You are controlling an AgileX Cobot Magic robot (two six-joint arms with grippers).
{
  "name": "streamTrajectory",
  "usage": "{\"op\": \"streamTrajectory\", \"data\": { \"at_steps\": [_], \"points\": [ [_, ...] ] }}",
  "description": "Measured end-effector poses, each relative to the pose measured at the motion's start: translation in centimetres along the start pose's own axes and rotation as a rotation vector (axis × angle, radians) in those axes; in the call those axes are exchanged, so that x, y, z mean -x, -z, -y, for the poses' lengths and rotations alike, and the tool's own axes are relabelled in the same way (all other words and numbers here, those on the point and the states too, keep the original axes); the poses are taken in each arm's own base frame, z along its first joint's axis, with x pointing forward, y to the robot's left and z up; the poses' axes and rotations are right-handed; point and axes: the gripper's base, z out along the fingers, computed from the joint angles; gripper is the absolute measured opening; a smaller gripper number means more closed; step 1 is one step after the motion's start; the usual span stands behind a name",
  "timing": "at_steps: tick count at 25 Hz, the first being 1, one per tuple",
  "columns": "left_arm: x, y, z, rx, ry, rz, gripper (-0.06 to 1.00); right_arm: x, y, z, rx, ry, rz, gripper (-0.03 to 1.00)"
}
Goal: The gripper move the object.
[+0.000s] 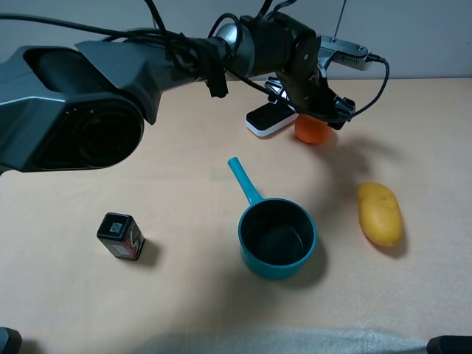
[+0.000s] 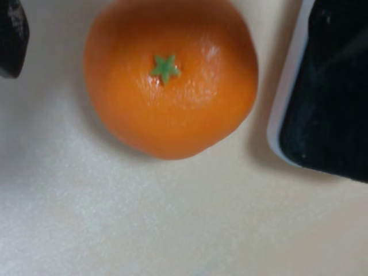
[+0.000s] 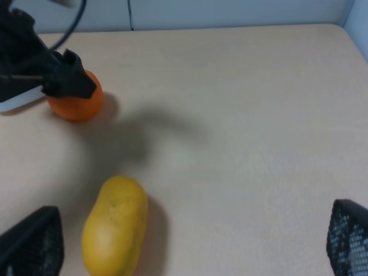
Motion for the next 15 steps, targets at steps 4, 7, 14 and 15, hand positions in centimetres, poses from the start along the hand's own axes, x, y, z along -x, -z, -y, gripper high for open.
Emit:
{"op": "streamTrajectory", "data": {
  "at_steps": [4,7,14,15],
  "points": [
    [1.0,2.0,-0.1,0.017,0.0,-0.062,0.99,0.0,0.0,0.0,0.0,0.0,0.0,0.69],
    [1.5,3.9,-0.2,0.024,-0.018,-0.118,0.99,0.0,0.0,0.0,0.0,0.0,0.0,0.69],
    [2.8,8.4,-1.0,0.02,-0.004,-0.232,0.99,0.0,0.0,0.0,0.0,0.0,0.0,0.69],
    [3.0,9.1,-1.1,0.017,-0.003,-0.25,0.99,0.0,0.0,0.0,0.0,0.0,0.0,0.69]
  ]
}}
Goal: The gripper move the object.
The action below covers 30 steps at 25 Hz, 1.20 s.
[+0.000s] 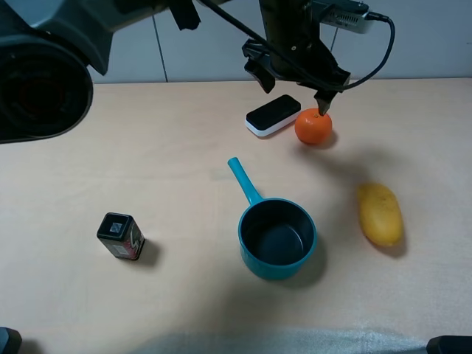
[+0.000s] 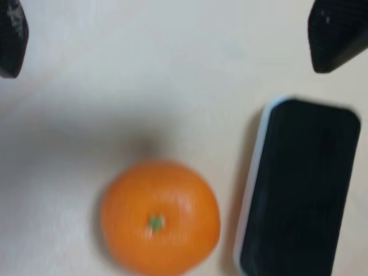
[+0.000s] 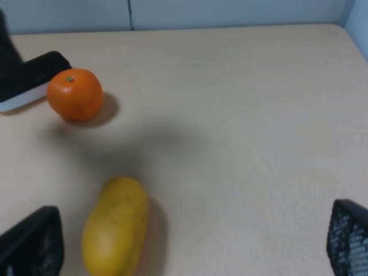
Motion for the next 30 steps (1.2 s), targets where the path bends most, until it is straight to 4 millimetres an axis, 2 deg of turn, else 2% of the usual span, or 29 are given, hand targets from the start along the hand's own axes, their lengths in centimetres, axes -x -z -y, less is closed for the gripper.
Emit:
{"op": "streamTrajectory", "data": {
  "at_steps": [4,13,17,21,30],
  "points": [
    [-0.3,1.5,-0.6,-0.017,-0.003,-0.067,0.99,0.0,0.0,0.0,0.0,0.0,0.001,0.69],
    [0.8,6.1,-0.6,-0.064,-0.044,0.019,0.99,0.0,0.0,0.0,0.001,0.0,0.001,0.69],
    [0.7,8.5,-0.7,-0.067,-0.057,0.04,0.99,0.0,0.0,0.0,0.001,0.0,0.001,0.69],
    [-0.5,11.1,-1.0,-0.053,-0.063,0.028,0.99,0.0,0.0,0.0,0.001,-0.001,0.001,0.69],
    [-5.1,18.3,-2.3,0.01,-0.09,0.022,0.99,0.0,0.0,0.0,0.001,-0.001,0.0,0.69]
  ]
}}
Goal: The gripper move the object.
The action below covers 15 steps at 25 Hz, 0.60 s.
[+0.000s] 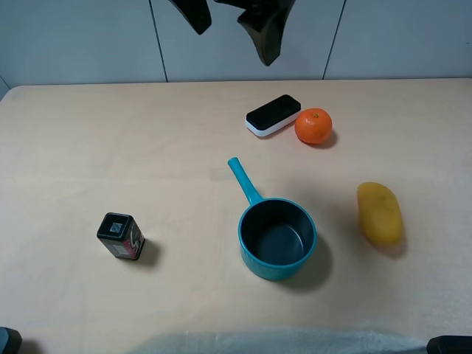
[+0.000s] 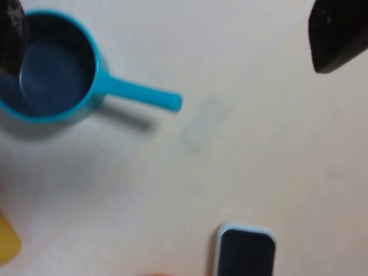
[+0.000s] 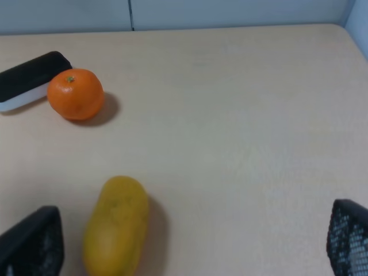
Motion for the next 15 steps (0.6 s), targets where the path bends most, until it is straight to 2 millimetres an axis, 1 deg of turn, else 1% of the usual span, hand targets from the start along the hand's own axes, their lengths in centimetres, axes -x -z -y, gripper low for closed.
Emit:
{"op": "streamTrajectory", "data": {
  "at_steps": [4,8,12,15],
  "points": [
    [-2.2,3.0,-0.3,0.014,-0.026,0.015,0.99,0.0,0.0,0.0,0.0,0.0,0.0,0.69],
    [-4.4,5.3,-0.5,0.021,-0.056,0.024,0.99,0.0,0.0,0.0,0.0,0.0,0.0,0.69],
    [-6.9,7.2,-0.7,0.023,-0.06,0.031,0.99,0.0,0.0,0.0,0.0,0.0,0.0,0.69],
    [-9.2,8.7,-0.9,0.034,-0.064,0.038,0.99,0.0,0.0,0.0,0.0,0.0,0.0,0.69]
  ]
}}
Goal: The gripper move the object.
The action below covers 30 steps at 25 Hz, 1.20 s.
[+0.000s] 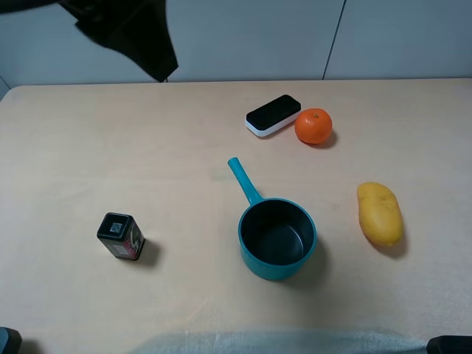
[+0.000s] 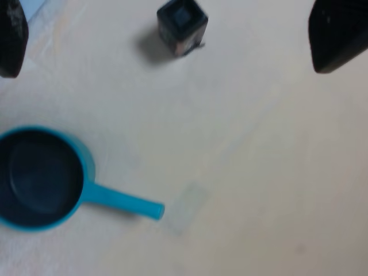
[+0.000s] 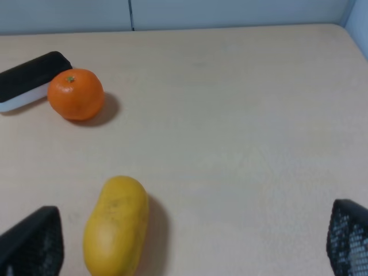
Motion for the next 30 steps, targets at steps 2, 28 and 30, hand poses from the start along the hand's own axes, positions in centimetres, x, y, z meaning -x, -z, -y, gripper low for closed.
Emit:
{"op": "streamTrajectory", "data": {
  "at_steps": [2,28,30],
  "points": [
    [-1.5,1.0,-0.1,0.009,-0.003,0.008,0.99,0.0,0.0,0.0,0.0,0.0,0.0,0.69],
    [-21.0,10.8,-0.9,0.149,0.084,0.364,0.99,0.0,0.0,0.0,0.0,0.0,0.001,0.69],
    [-22.2,10.8,-0.9,0.19,0.133,0.376,0.99,0.0,0.0,0.0,0.0,0.0,0.001,0.69]
  ]
}}
